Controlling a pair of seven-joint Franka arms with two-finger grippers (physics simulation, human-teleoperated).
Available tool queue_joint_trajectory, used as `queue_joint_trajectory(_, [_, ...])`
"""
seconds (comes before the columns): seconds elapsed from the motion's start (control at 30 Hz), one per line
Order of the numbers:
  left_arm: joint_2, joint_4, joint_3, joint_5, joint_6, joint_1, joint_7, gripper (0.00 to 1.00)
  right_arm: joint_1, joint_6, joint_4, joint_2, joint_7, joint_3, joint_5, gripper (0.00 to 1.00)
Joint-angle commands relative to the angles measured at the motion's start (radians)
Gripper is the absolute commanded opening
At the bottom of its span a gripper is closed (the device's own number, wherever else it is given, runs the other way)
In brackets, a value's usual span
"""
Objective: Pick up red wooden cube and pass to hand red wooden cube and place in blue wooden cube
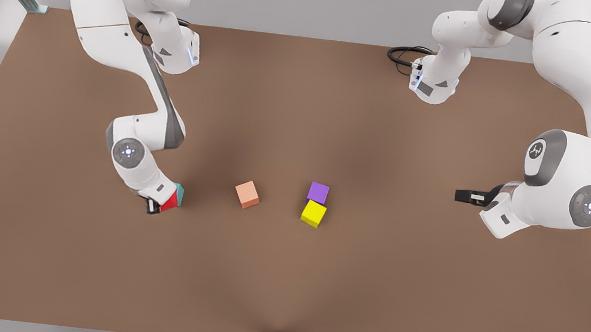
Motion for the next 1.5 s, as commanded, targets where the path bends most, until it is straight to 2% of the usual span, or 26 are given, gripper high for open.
queue_joint_trajectory(0.0, [-0.001,0.0,0.0,0.001,0.0,0.0,0.002,1.0,0.002,-0.09,-0.001,-0.002,-0.005,0.0,-0.049,1.0])
queue_joint_trajectory(0.13, [-0.001,0.0,0.0,0.001,0.0,0.0,0.002,1.0,-0.008,-0.039,-0.001,0.004,-0.005,0.0,-0.172,1.0])
queue_joint_trajectory(0.5, [-0.001,0.0,0.0,0.001,0.0,0.0,0.002,1.0,0.0,0.03,-0.029,0.028,0.012,0.002,-0.163,1.0])
queue_joint_trajectory(0.8, [-0.001,0.0,0.0,0.001,0.0,0.0,0.002,1.0,-0.012,0.038,-0.104,-0.008,0.01,0.003,-0.163,1.0])
queue_joint_trajectory(1.47, [-0.001,0.0,0.0,0.001,0.0,0.0,0.002,1.0,-0.009,0.073,-0.108,-0.016,0.016,0.011,-0.147,1.0])
